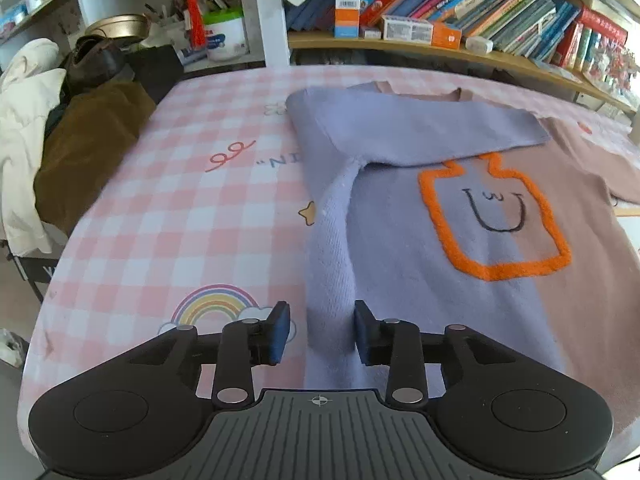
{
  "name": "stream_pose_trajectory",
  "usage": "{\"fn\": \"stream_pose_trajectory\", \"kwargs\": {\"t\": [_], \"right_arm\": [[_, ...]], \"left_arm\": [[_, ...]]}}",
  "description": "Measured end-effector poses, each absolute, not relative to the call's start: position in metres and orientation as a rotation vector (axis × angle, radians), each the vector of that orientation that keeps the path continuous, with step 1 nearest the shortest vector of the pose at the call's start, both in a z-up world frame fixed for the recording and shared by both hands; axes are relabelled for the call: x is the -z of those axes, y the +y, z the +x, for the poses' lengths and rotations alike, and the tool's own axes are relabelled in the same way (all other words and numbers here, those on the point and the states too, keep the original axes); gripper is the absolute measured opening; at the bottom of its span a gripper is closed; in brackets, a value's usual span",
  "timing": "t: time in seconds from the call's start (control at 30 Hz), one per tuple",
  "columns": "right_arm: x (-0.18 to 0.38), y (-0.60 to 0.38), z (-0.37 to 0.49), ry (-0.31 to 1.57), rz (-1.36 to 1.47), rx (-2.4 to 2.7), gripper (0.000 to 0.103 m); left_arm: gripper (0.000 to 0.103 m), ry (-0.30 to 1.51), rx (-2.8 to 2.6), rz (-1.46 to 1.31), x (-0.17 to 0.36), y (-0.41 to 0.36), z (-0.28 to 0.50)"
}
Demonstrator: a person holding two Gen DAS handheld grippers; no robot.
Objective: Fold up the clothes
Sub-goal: 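Smooth the sweater body with the right gripper while the left gripper releases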
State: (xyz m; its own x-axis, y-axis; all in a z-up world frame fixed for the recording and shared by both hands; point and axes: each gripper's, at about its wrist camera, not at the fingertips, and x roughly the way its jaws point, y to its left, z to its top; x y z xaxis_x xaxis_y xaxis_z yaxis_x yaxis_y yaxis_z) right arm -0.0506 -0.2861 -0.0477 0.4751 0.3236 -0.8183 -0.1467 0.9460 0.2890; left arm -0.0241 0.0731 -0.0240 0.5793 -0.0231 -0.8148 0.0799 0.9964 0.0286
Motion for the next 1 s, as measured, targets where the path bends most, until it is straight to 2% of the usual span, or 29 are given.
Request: {"fn": "stream_pose_trajectory", "kwargs": {"t": [0.03, 0.07, 0.1, 0.17, 0.4, 0.57, 0.8, 0.83, 0.9, 0.93, 0.97, 1.0], "right_arm": [[0.049, -0.281, -0.05, 1.036, 0.16, -0.278, 0.015], [0.051, -0.277, -0.049, 1.032, 0.126, -0.269, 0.008], [0.051, -0.274, -0.047, 1.03, 0.107, -0.267, 0.007], [0.051, -0.28, -0.046, 1.01, 0.089, -0.231, 0.003], [0.047, -0.317, -0.039, 0.959, 0.021, -0.03, 0.003], [0.054, -0.324, -0.039, 0.979, 0.009, -0.011, 0.003], [0.057, -0.317, -0.039, 0.976, -0.029, -0.051, 0.005], [0.057, -0.317, -0.038, 0.975, -0.028, -0.054, 0.006], [0.05, -0.318, -0.039, 0.938, -0.031, -0.067, 0.015], [0.046, -0.319, -0.04, 0.92, -0.032, -0.073, 0.024], [0.043, -0.319, -0.041, 0.902, -0.033, -0.08, 0.028], [0.039, -0.32, -0.042, 0.884, -0.034, -0.086, 0.029]], "left_arm": [[0.023, 0.957, 0.072, 0.068, 0.027, 0.071, -0.022], [0.016, 0.963, 0.085, 0.073, 0.03, 0.069, -0.021], [0.011, 0.965, 0.096, 0.076, 0.033, 0.065, -0.019], [0.01, 0.956, 0.125, 0.089, 0.036, 0.053, -0.017], [0.01, 0.889, 0.295, 0.164, 0.04, -0.01, 0.003], [0.01, 0.893, 0.284, 0.143, 0.039, -0.006, 0.004], [0.021, 0.918, 0.258, 0.125, 0.03, 0.008, -0.002], [0.026, 0.903, 0.254, 0.122, 0.024, 0.01, -0.004], [0.036, 0.862, 0.232, 0.134, 0.008, 0.011, -0.007], [0.042, 0.831, 0.23, 0.143, -0.001, 0.01, -0.009], [0.046, 0.801, 0.234, 0.149, -0.009, 0.008, -0.01], [0.051, 0.772, 0.241, 0.156, -0.017, 0.004, -0.01]]}}
